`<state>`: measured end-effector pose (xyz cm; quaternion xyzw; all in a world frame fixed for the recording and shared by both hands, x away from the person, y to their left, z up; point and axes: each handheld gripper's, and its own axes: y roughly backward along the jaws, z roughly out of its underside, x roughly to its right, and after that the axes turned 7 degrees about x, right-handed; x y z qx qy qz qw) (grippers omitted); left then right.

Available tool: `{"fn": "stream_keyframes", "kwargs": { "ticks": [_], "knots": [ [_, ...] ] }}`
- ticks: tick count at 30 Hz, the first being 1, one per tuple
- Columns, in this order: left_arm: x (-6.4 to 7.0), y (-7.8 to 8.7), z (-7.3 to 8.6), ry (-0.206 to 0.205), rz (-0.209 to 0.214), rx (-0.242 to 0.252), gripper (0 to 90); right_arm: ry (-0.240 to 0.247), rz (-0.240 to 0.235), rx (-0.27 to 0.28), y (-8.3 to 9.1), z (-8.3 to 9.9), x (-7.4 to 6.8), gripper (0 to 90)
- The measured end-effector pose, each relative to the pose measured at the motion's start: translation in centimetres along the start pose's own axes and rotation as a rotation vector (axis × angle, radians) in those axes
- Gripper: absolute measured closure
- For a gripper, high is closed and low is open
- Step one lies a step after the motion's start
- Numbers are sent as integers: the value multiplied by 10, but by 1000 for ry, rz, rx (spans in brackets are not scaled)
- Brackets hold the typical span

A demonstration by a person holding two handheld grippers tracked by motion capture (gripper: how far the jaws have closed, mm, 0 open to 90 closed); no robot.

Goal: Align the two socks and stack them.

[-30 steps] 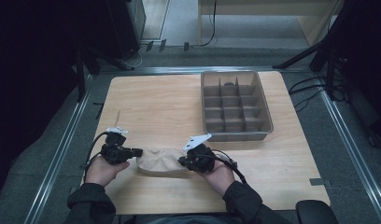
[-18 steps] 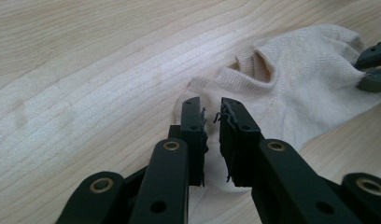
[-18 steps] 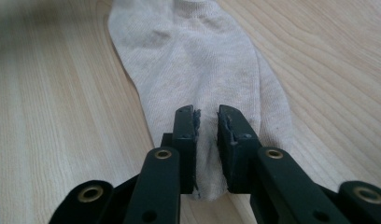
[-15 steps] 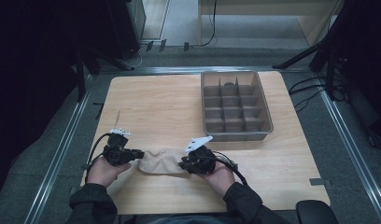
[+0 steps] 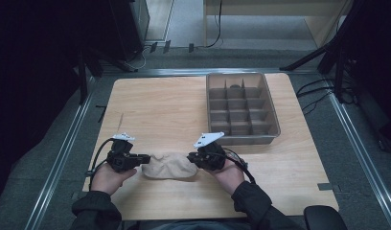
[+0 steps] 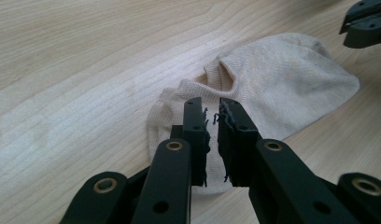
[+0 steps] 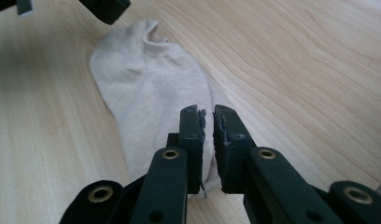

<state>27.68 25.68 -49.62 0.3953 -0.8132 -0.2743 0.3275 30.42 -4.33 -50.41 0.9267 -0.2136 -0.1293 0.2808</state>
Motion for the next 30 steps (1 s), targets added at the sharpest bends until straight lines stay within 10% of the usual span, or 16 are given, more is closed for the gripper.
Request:
{"fn": "stream_keyframes", "kwargs": {
  "ticks": [14, 30],
  "knots": [
    [-2, -27, 11, -56, 1, -95, 793, -38, 6, -51, -29, 16, 6, 751],
    [-6, -31, 12, -92, -23, -88, 787, -25, 0, -68, -30, 17, -3, 852]
  ]
}}
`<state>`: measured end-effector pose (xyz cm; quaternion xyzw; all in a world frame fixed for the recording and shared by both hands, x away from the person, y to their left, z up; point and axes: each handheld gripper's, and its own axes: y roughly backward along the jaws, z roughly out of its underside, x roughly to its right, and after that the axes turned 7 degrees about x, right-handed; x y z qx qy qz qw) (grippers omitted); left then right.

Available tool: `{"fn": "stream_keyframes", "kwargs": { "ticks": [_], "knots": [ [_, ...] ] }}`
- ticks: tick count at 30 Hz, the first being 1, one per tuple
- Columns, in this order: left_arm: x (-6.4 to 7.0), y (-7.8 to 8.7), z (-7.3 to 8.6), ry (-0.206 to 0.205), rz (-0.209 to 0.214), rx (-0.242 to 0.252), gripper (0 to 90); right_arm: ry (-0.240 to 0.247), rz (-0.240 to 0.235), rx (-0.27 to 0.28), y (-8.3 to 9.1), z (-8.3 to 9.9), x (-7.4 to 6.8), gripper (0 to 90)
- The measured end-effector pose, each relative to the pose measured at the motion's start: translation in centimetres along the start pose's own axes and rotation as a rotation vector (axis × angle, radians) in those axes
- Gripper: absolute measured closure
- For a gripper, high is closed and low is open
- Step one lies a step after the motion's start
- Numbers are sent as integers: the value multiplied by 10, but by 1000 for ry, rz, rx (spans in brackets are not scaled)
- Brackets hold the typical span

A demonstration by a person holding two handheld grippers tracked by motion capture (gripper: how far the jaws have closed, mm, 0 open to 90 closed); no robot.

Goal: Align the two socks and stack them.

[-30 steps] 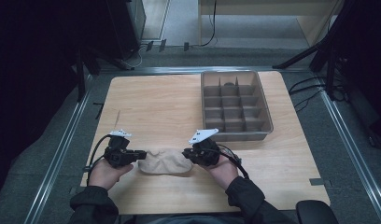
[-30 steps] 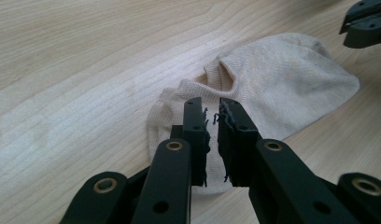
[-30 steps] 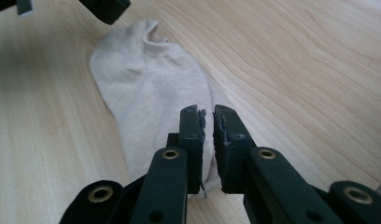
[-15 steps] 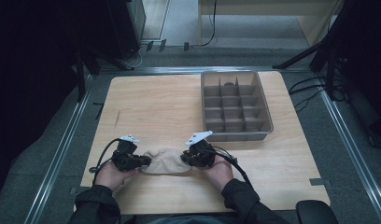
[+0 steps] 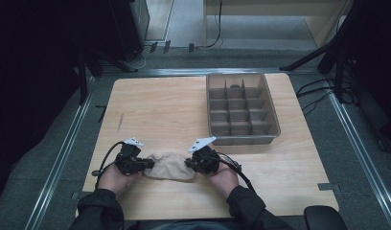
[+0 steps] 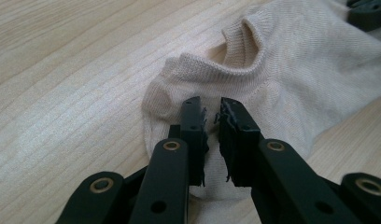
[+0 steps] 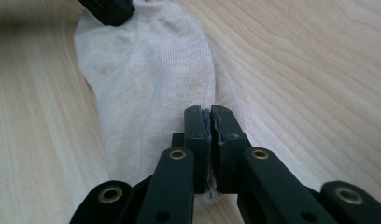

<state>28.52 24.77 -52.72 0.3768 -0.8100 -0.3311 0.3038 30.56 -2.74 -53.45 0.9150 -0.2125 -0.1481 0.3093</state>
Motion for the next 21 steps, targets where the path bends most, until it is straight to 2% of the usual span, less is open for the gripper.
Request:
{"fn": "stream_keyframes", "kwargs": {
  "ticks": [7, 9, 18, 21],
  "knots": [
    [0, 0, 0, -6, 0, -2, 780, 17, 2, 30, 14, -15, -2, 831],
    [0, 0, 0, -4, 2, -1, 779, 21, 5, 28, 15, -17, -1, 848],
    [-1, 0, 0, -2, 6, 1, 778, 1, 0, 2, -1, -12, 4, 806],
    [-1, 0, 0, -7, 6, -1, 777, -8, -10, -14, -8, -8, 5, 859]
  ]
}}
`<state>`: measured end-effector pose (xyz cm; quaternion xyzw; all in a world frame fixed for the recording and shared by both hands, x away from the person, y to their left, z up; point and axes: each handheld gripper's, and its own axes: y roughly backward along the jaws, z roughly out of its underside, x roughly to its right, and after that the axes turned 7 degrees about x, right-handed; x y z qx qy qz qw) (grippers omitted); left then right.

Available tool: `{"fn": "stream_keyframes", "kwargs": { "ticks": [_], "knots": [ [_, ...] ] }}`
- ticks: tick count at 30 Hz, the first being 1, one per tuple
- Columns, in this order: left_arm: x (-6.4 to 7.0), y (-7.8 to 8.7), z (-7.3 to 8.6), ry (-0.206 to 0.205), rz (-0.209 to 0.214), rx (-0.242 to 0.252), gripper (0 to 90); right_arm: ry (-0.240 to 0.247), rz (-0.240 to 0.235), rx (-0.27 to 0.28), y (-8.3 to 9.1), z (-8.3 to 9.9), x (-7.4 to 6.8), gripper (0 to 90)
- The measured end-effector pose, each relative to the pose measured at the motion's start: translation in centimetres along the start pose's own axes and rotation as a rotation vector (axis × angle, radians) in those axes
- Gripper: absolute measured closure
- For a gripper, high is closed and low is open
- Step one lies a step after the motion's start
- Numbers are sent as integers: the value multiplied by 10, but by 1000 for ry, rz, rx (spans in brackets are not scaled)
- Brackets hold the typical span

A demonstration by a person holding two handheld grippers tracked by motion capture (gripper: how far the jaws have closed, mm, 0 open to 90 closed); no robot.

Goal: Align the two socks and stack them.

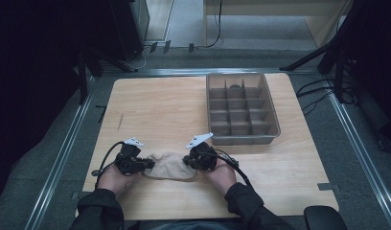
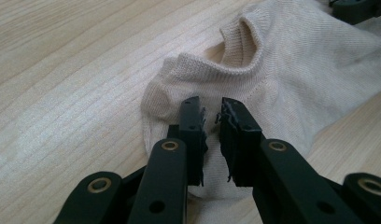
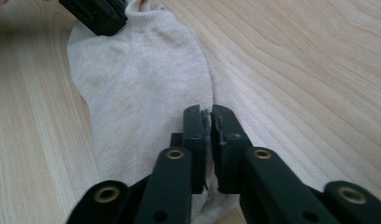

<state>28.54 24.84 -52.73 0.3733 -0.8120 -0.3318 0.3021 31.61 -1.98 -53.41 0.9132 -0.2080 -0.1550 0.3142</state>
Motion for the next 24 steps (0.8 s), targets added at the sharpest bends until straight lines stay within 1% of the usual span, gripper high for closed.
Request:
{"fn": "stream_keyframes", "kwargs": {
  "ticks": [1, 3, 7, 12, 14, 16, 18, 19, 20, 21, 22, 24],
  "knots": [
    [0, 0, 0, 1, 0, 1, 777, 2, -1, 1, -1, 0, -1, 885],
    [0, 0, 0, 0, 1, 1, 777, 5, -2, -2, -1, -1, -2, 893],
    [0, 0, 0, -1, 1, 0, 776, 29, 4, 10, 8, -8, -4, 897],
    [0, 0, 0, -3, -2, 2, 775, 33, -2, 28, 20, -18, -5, 896],
    [0, 0, 0, -3, 1, 1, 775, 40, 10, 31, 21, -21, -4, 896],
    [0, 0, 0, -4, -1, 2, 774, 47, 18, 32, 19, -22, -1, 896],
    [0, 0, 0, -2, 1, 4, 771, 41, 34, 17, 14, -21, 2, 895],
    [0, 0, 0, -3, 2, 3, 770, 44, 33, 14, 12, -20, 4, 895],
    [0, 0, 0, -3, 3, 3, 768, 35, 43, 6, 8, -18, 6, 892],
    [0, 0, 0, -1, 4, 3, 766, 39, 44, 8, 7, -17, 7, 890],
    [0, 0, 0, 0, 3, 4, 762, 20, 41, 8, 5, -15, 10, 884],
    [0, 0, 0, 1, 2, 5, 757, 11, 34, 28, 5, -14, 11, 857]
  ]
}}
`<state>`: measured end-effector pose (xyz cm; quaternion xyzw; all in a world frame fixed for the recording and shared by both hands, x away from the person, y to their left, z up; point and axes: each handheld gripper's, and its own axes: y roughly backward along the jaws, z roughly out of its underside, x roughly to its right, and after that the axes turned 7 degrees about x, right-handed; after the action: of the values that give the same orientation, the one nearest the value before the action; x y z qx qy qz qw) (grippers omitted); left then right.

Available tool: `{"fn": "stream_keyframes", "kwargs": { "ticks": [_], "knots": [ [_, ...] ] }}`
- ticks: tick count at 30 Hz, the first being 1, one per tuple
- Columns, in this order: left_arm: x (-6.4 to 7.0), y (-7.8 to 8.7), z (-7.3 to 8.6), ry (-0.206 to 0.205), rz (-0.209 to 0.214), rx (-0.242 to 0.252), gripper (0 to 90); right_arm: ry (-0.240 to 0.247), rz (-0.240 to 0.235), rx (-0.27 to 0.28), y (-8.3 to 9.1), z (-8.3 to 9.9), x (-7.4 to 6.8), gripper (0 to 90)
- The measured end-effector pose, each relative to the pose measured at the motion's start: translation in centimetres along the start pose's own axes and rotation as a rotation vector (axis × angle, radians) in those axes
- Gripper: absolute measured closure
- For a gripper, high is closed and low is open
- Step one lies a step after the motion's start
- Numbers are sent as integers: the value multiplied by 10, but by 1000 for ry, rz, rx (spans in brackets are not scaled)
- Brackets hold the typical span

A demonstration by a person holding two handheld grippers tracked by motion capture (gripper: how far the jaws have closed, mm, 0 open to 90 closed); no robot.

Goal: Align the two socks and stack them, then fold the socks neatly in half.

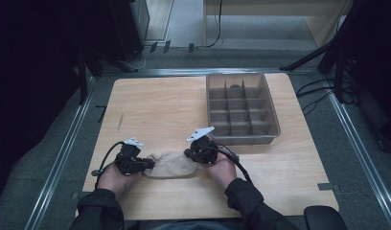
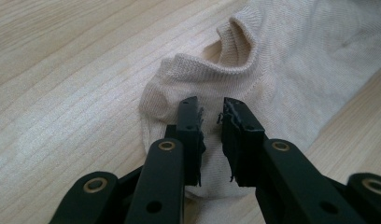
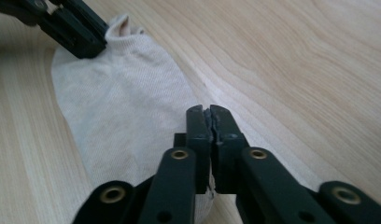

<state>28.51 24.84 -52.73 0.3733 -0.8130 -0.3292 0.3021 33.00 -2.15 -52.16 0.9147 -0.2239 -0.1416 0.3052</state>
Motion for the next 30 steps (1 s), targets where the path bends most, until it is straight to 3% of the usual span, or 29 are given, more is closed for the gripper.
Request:
{"fn": "stream_keyframes", "kwargs": {
  "ticks": [6, 12, 19, 22, 24, 30],
  "knots": [
    [2, 7, -2, 28, -21, 26, 747, 12, -11, 70, 14, -7, -6, 843],
    [11, 8, -1, -16, -44, 11, 772, 35, -50, 81, 9, -2, -19, 815],
    [8, 3, 1, -47, -76, -25, 762, 94, -35, 15, -5, 16, -20, 705],
    [8, 3, 2, -50, -86, -28, 761, 69, -31, -8, -6, 21, -15, 705],
    [7, 3, 2, -40, -88, -30, 762, 54, -41, -5, -6, 24, -12, 708],
    [4, 6, 4, -13, -94, -31, 782, 88, -43, -6, -1, 28, -9, 724]
  ]
}}
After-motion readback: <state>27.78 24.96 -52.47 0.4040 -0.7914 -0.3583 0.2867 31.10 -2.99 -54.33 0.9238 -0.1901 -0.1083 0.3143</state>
